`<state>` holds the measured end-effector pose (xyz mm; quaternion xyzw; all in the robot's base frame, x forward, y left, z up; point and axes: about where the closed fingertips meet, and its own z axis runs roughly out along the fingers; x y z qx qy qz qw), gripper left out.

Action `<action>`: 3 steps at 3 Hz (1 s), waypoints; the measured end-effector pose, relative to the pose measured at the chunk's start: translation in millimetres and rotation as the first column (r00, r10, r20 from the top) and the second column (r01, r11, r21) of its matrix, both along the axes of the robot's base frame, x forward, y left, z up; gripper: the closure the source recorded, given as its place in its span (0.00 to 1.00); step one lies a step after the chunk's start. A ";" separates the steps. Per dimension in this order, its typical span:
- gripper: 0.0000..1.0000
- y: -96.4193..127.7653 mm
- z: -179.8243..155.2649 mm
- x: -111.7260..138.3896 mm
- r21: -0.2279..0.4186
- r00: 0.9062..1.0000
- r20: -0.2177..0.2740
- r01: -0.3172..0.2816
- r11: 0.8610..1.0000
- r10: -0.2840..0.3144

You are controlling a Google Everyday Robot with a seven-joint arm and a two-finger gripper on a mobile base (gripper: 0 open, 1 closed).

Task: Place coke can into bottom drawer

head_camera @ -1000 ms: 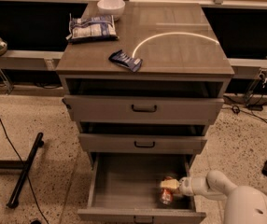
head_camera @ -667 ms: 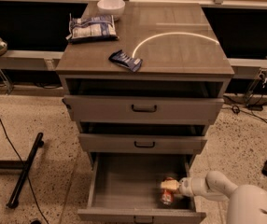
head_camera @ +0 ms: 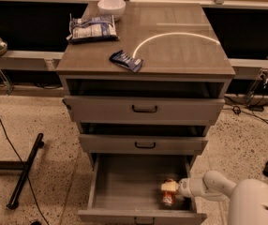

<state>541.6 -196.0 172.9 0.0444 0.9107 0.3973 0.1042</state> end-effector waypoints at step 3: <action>0.00 5.1 -2.3 -1.8 0.008 1.000 -0.004 -0.004 1.000 0.004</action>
Offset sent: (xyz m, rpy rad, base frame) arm -0.0008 0.0024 -0.0011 0.0052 0.0013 0.0014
